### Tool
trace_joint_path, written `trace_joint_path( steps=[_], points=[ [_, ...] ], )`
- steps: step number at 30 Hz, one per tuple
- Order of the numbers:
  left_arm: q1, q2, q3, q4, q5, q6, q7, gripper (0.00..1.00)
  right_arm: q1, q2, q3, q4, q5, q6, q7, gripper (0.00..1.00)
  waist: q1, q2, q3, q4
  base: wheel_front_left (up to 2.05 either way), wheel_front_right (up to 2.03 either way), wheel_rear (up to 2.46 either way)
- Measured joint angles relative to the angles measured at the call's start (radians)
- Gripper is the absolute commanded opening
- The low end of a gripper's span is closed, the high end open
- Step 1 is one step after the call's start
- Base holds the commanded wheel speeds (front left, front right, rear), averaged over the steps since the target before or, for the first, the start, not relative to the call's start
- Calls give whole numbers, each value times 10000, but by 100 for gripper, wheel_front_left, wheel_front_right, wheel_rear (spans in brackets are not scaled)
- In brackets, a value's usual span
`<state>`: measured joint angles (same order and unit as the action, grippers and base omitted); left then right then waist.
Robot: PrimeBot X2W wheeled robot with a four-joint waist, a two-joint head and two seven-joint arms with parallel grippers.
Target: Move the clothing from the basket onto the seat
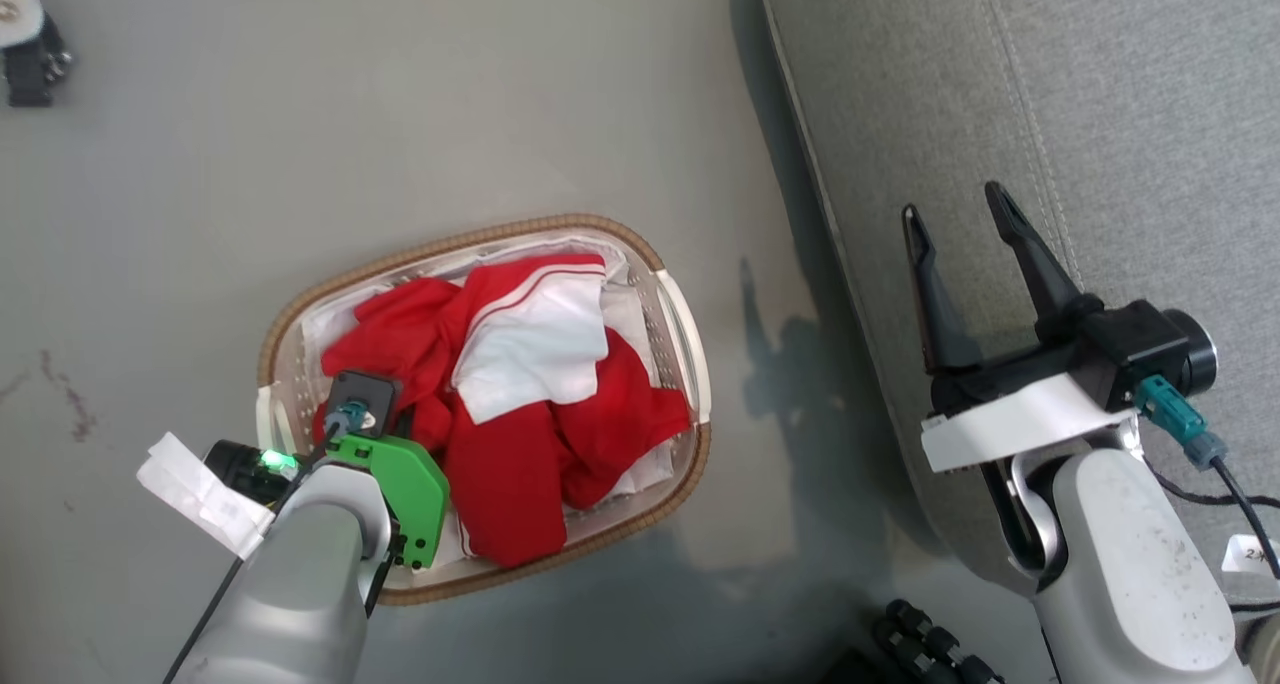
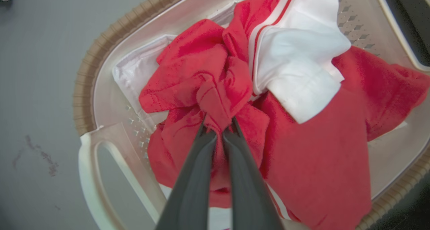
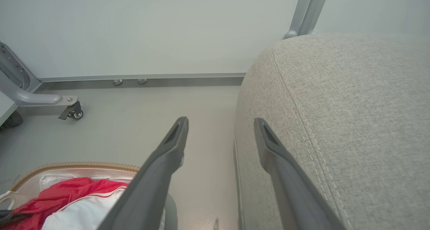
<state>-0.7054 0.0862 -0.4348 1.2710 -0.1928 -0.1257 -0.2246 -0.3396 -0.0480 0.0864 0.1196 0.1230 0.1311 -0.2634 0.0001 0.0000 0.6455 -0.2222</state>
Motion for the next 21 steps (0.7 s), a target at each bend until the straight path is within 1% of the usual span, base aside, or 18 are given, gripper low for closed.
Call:
trace_joint_path(
  steps=[6,10,16,21],
  points=[
    [360,-4,-589,-587,44,-23,-318,0,498,0,-247,211,-479,0,0,100,0,0,-891,257,0,0,0],
    [699,96,-1360,-1195,-2,-31,-334,0,910,2,-355,351,-711,0,0,100,-1,0,-1617,464,0,0,0],
    [801,759,-2360,-2744,-261,-35,-380,0,1573,2,-441,541,-984,0,0,100,-2,0,-2819,800,0,0,0],
    [804,1083,-3101,-3795,-499,-35,-393,0,2101,2,-414,669,-1062,0,0,100,-2,0,-3790,1052,0,0,0]
  ],
)
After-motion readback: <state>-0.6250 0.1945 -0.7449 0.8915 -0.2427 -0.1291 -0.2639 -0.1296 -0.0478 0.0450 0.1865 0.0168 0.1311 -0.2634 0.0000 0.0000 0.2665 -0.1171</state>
